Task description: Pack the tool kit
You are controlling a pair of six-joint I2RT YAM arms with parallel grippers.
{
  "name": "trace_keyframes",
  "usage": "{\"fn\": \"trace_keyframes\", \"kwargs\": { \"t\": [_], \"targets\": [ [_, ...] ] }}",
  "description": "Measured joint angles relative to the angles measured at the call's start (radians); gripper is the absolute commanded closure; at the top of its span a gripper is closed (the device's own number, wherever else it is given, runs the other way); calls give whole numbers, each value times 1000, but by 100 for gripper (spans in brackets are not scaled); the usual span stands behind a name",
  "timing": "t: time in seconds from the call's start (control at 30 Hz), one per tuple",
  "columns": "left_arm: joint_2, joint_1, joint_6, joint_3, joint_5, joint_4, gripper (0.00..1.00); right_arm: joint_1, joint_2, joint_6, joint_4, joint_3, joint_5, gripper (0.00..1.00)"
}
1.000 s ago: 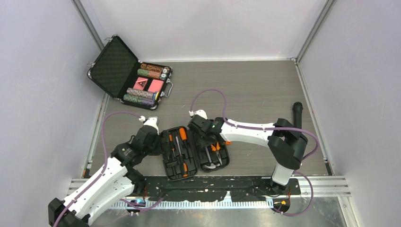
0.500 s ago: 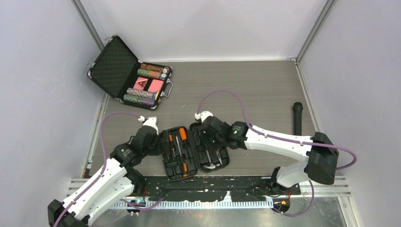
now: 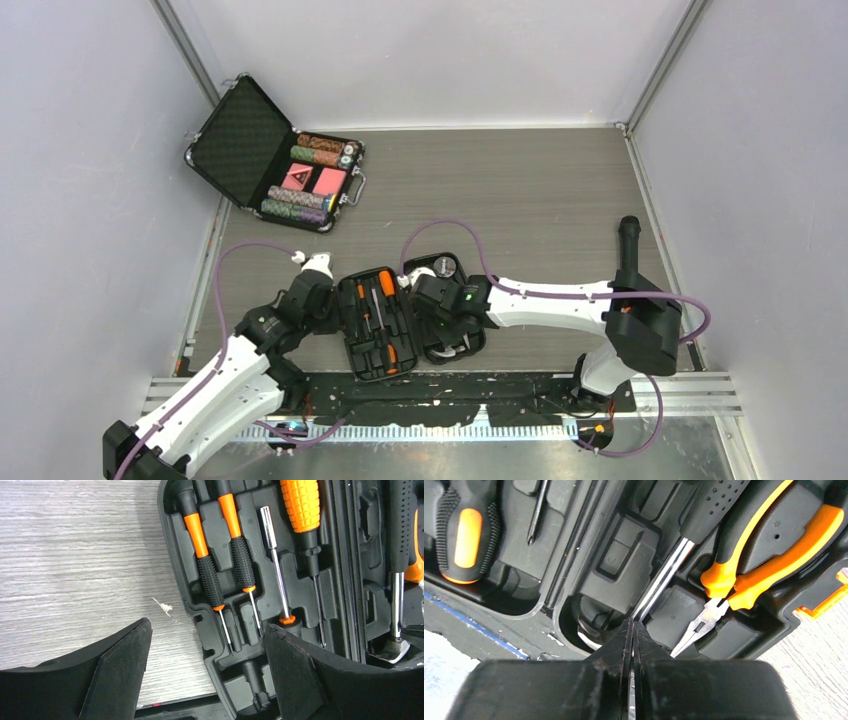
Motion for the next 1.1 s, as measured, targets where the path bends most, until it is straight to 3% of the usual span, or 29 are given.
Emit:
{"fn": "trace_keyframes", "kwargs": {
  "t": [0.33, 0.83, 1.1],
  "targets": [
    [27, 0, -43, -27, 3, 1, 20, 1, 33, -12, -21, 53, 49, 95],
    [74, 0, -48, -37, 37, 28, 36, -3, 108, -18, -23, 67, 39, 95],
    [82, 0, -48, -44, 52, 40, 39, -125, 122, -17, 15, 30, -168, 95]
  ]
}}
